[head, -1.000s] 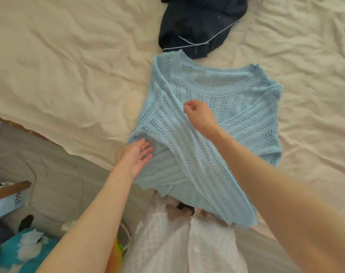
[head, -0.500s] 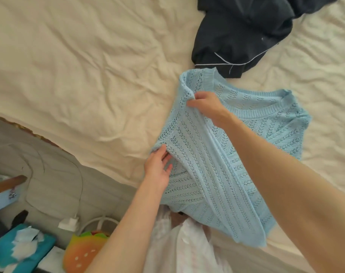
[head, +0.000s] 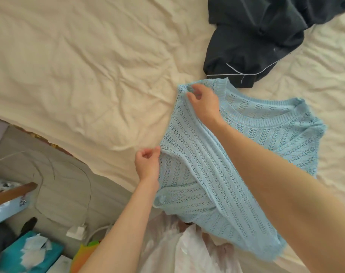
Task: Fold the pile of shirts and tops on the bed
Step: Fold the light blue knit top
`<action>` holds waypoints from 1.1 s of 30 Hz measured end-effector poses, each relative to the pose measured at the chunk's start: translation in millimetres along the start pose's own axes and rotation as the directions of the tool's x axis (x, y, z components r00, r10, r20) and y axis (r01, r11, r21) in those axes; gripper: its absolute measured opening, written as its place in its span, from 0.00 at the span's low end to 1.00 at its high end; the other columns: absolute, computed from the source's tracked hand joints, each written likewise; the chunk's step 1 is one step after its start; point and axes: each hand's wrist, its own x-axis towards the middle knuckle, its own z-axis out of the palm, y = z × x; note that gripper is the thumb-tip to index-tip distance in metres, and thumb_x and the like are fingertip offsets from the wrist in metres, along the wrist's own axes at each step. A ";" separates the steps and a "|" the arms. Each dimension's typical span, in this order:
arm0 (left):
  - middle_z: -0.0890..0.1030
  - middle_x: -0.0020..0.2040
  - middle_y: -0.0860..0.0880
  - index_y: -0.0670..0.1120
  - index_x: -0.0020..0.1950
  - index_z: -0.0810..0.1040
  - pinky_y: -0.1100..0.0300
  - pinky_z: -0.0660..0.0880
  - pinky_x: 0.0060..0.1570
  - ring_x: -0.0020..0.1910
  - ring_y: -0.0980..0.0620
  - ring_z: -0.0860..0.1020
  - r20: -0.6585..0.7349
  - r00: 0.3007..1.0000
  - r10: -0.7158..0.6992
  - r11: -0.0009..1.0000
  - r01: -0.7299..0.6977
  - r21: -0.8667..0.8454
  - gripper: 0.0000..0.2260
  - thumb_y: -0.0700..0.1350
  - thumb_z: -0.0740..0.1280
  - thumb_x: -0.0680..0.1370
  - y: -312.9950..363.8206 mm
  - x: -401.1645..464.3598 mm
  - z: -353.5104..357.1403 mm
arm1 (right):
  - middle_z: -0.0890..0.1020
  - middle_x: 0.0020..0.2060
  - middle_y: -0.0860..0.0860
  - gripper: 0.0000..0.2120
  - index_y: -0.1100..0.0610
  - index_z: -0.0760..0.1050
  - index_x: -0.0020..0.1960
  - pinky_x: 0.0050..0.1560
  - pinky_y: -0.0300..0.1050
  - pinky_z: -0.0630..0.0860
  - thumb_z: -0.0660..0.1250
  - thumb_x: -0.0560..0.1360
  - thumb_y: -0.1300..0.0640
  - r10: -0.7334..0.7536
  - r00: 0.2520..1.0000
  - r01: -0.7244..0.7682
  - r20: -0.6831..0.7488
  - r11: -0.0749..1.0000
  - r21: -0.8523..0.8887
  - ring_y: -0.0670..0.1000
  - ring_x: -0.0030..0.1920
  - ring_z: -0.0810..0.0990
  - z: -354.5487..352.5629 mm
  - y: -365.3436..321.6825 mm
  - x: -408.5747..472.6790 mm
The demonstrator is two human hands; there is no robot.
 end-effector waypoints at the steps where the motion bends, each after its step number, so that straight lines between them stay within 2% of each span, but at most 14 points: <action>1: 0.75 0.43 0.48 0.45 0.48 0.73 0.59 0.70 0.47 0.43 0.51 0.73 0.030 0.996 0.088 0.991 -0.091 0.101 0.09 0.44 0.71 0.74 -1.1 -1.0 -1.1 | 0.78 0.58 0.56 0.17 0.59 0.74 0.64 0.60 0.48 0.69 0.63 0.77 0.54 -0.081 0.995 0.076 -0.058 0.994 -0.084 0.55 0.59 0.75 -2.5 4.1 -13.4; 3: 0.76 0.47 0.46 0.44 0.51 0.74 0.60 0.70 0.49 0.45 0.51 0.74 0.134 0.965 0.224 0.929 -0.253 0.269 0.11 0.46 0.72 0.73 -6.6 -2.4 -5.7 | 0.78 0.59 0.59 0.17 0.61 0.75 0.62 0.61 0.53 0.68 0.60 0.77 0.56 -0.288 0.948 0.249 -0.134 0.936 -0.249 0.60 0.61 0.74 -3.0 18.3 -48.0; 6: 0.77 0.46 0.48 0.44 0.52 0.75 0.61 0.69 0.46 0.45 0.52 0.74 0.258 0.923 0.284 0.837 -0.371 0.403 0.11 0.47 0.71 0.73 -16.8 -3.3 -18.1 | 0.78 0.61 0.58 0.17 0.61 0.77 0.59 0.64 0.57 0.69 0.57 0.75 0.58 -0.501 0.865 0.456 -0.010 0.794 -0.402 0.60 0.64 0.74 9.4 51.4 -109.9; 9: 0.78 0.45 0.50 0.44 0.51 0.76 0.61 0.68 0.44 0.45 0.51 0.75 0.331 0.913 0.240 0.745 -0.392 0.539 0.10 0.47 0.71 0.74 -36.3 -1.8 -34.9 | 0.76 0.64 0.57 0.19 0.60 0.76 0.62 0.66 0.63 0.68 0.55 0.76 0.57 -0.484 0.861 0.496 0.156 0.731 -0.468 0.59 0.67 0.72 24.4 91.0 -162.9; 12: 0.79 0.50 0.47 0.40 0.55 0.76 0.60 0.70 0.47 0.47 0.51 0.75 0.382 0.917 0.119 0.696 -0.351 0.626 0.14 0.46 0.71 0.74 -69.3 -6.6 -50.4 | 0.73 0.67 0.57 0.20 0.60 0.73 0.66 0.66 0.65 0.66 0.53 0.77 0.57 -0.412 0.887 0.459 0.208 0.734 -0.501 0.58 0.70 0.69 31.2 125.4 -206.2; 15: 0.79 0.56 0.42 0.35 0.60 0.74 0.62 0.69 0.48 0.52 0.48 0.76 0.381 0.925 0.011 0.758 -0.256 0.599 0.17 0.41 0.70 0.75 -97.3 -10.9 -63.4 | 0.71 0.69 0.57 0.21 0.59 0.72 0.67 0.69 0.64 0.61 0.52 0.78 0.57 -0.351 0.925 0.377 0.148 0.786 -0.490 0.58 0.71 0.66 22.8 152.1 -235.2; 18: 0.78 0.59 0.37 0.33 0.61 0.73 0.67 0.67 0.42 0.51 0.49 0.75 0.336 0.938 0.088 0.805 -0.265 0.530 0.14 0.40 0.65 0.78 -117.3 -15.7 -68.8 | 0.72 0.68 0.57 0.20 0.60 0.74 0.65 0.71 0.62 0.59 0.52 0.78 0.56 -0.328 0.945 0.295 0.000 0.847 -0.442 0.57 0.71 0.66 4.1 191.7 -266.9; 21: 0.77 0.58 0.37 0.34 0.61 0.73 0.68 0.68 0.37 0.48 0.52 0.73 0.350 0.921 0.171 0.816 -0.332 0.474 0.13 0.40 0.63 0.79 -127.4 -16.9 -69.2 | 0.77 0.61 0.59 0.16 0.62 0.77 0.58 0.66 0.59 0.67 0.55 0.77 0.59 -0.284 0.934 0.202 -0.216 0.920 -0.335 0.58 0.64 0.73 -15.6 239.0 -302.0; 22: 0.77 0.59 0.38 0.35 0.61 0.73 0.67 0.69 0.40 0.48 0.52 0.73 0.372 0.909 0.186 0.808 -0.358 0.468 0.14 0.40 0.64 0.79 -133.0 -15.1 -70.9 | 0.79 0.58 0.60 0.16 0.64 0.77 0.56 0.64 0.55 0.69 0.55 0.76 0.60 -0.235 0.925 0.152 -0.298 0.949 -0.276 0.58 0.61 0.75 -19.8 255.7 -313.9; 25: 0.76 0.61 0.40 0.37 0.64 0.71 0.60 0.69 0.52 0.54 0.50 0.74 0.403 0.904 0.140 0.762 -0.358 0.540 0.18 0.39 0.68 0.76 -154.4 -15.5 -82.2 | 0.79 0.52 0.62 0.16 0.67 0.75 0.56 0.60 0.47 0.67 0.57 0.74 0.60 0.033 0.866 -0.067 -0.499 0.997 -0.049 0.60 0.56 0.75 -26.2 294.9 -347.4; 29: 0.76 0.62 0.41 0.36 0.64 0.73 0.61 0.67 0.52 0.53 0.51 0.73 0.395 0.918 0.030 0.700 -0.301 0.647 0.17 0.37 0.68 0.76 -181.8 -32.0 -91.9 | 0.76 0.54 0.64 0.22 0.68 0.71 0.60 0.60 0.51 0.67 0.60 0.71 0.57 0.385 0.756 -0.338 -0.530 0.922 0.189 0.62 0.56 0.74 -26.2 338.4 -373.1; 31: 0.77 0.61 0.41 0.36 0.64 0.74 0.61 0.66 0.50 0.52 0.51 0.73 0.376 0.926 -0.002 0.665 -0.280 0.692 0.17 0.39 0.68 0.76 -193.7 -39.0 -94.2 | 0.76 0.54 0.64 0.22 0.68 0.70 0.61 0.60 0.53 0.67 0.63 0.71 0.56 0.433 0.747 -0.409 -0.505 0.897 0.166 0.63 0.56 0.73 -25.7 355.1 -377.7; 33: 0.77 0.61 0.41 0.36 0.63 0.75 0.61 0.66 0.49 0.51 0.51 0.73 0.366 0.931 -0.006 0.647 -0.276 0.711 0.16 0.41 0.68 0.76 -204.7 -42.3 -97.3 | 0.75 0.54 0.64 0.20 0.68 0.70 0.61 0.60 0.51 0.66 0.67 0.73 0.58 0.476 0.740 -0.458 -0.475 0.874 0.163 0.62 0.56 0.73 -27.2 366.3 -380.1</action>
